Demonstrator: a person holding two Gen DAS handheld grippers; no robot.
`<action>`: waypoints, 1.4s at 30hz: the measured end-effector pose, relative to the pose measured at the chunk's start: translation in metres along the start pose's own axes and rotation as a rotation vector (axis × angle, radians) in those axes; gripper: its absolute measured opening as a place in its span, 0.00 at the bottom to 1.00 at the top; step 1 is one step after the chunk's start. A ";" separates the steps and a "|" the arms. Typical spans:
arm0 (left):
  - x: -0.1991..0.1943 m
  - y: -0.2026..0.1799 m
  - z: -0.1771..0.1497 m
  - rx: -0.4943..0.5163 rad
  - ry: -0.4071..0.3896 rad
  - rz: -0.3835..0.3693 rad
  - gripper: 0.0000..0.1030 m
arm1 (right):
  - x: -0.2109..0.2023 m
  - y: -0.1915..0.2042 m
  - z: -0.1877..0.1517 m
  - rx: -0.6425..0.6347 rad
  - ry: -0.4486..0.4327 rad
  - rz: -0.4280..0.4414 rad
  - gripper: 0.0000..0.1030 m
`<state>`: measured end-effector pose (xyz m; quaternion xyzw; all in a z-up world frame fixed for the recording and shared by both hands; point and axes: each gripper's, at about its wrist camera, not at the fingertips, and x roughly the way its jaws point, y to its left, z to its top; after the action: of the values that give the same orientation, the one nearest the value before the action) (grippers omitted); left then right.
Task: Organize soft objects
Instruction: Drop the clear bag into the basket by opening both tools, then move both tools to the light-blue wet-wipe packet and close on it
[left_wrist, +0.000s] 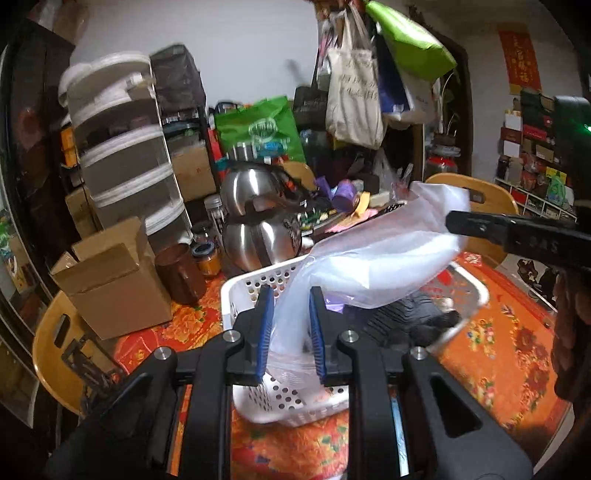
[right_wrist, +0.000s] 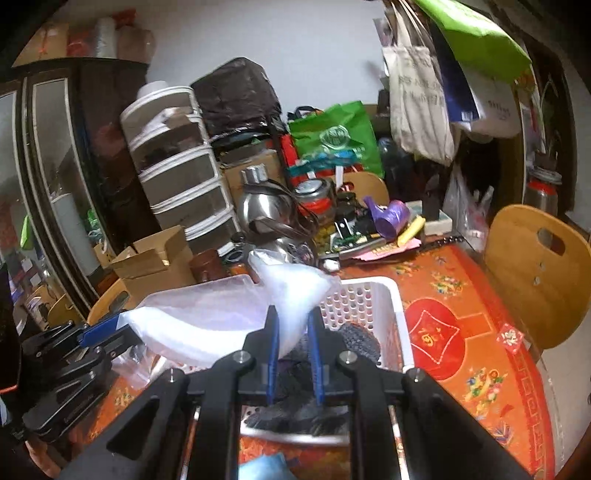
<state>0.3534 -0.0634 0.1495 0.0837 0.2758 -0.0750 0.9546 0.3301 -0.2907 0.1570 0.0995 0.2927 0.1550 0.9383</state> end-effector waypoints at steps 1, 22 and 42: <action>0.011 0.002 0.002 -0.013 0.015 -0.006 0.17 | 0.005 -0.003 0.000 0.018 0.004 0.000 0.13; 0.015 0.020 -0.053 -0.120 0.125 0.045 0.82 | 0.000 -0.032 -0.075 0.027 0.066 -0.055 0.74; -0.030 -0.035 -0.221 -0.217 0.286 -0.108 0.70 | 0.023 -0.006 -0.201 -0.078 0.345 0.145 0.55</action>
<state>0.2082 -0.0498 -0.0222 -0.0249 0.4193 -0.0834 0.9037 0.2325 -0.2687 -0.0190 0.0559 0.4351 0.2483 0.8636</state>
